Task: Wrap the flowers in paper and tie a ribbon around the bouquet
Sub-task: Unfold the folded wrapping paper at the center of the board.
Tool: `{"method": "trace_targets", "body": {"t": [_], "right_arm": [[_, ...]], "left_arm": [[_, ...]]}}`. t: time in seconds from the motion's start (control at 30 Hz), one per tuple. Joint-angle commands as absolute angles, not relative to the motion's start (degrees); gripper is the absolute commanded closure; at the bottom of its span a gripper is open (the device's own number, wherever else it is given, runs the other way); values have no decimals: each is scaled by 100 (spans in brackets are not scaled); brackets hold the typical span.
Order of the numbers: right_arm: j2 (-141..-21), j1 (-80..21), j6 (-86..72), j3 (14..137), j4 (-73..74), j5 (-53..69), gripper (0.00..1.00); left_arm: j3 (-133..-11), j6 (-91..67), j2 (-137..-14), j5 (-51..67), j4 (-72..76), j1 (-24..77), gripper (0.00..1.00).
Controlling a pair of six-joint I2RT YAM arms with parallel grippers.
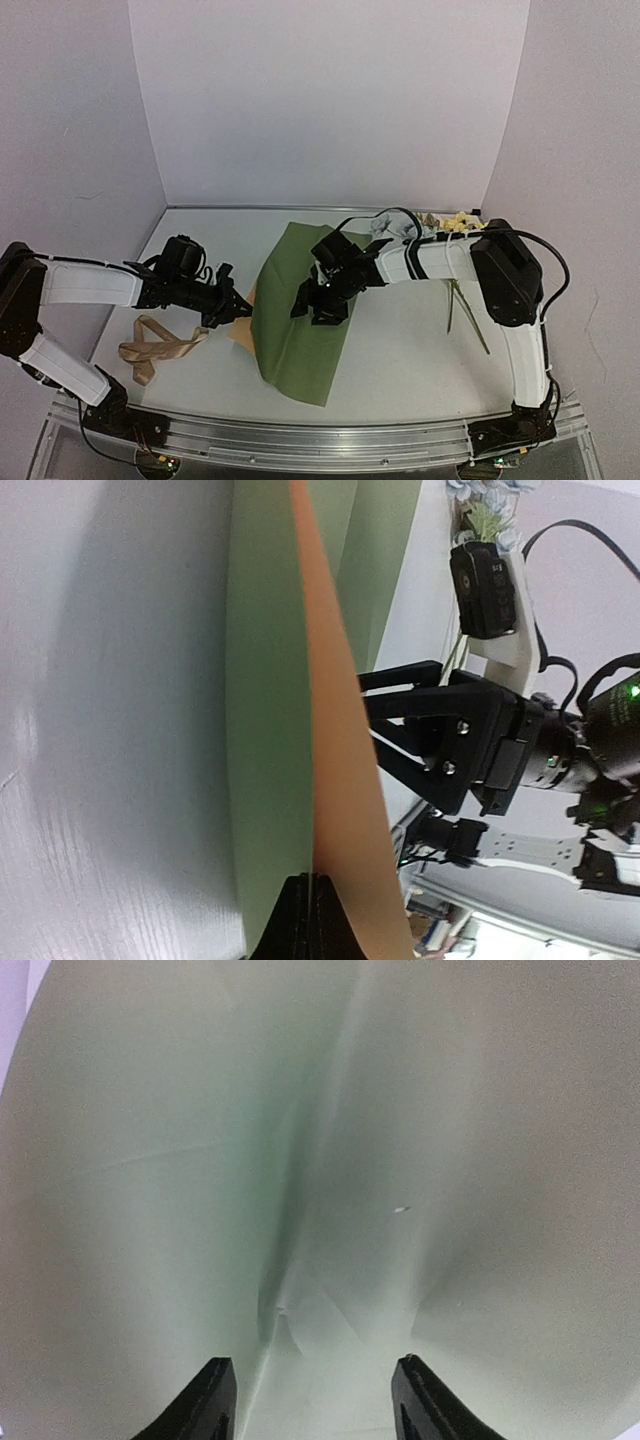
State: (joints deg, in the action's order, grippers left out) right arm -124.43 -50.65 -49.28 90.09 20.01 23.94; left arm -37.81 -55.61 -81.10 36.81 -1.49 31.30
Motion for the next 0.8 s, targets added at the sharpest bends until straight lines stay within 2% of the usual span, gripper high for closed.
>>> {"method": "trace_targets", "body": {"t": [0.0,0.2,0.4,0.77], "right_arm": [[-11466,-5167,-4848,9101,2312,1656,37],[-11127,-5330,-5011,9344,2329,1598,27],[-11434,-5653,-4838,9838,2443,1614,19],[-11876,-5929,-4825,10133,2461,1782,29]], "left_arm": [[-4330,-4765,-7960,2924,-981,3380,100],[-4769,-4471,-8180,2579,-1302,3701,100],[-4986,-4465,-8348,2632,-1252,3823,100],[-4955,-4582,-8377,3294,-513,3942,100]]}}
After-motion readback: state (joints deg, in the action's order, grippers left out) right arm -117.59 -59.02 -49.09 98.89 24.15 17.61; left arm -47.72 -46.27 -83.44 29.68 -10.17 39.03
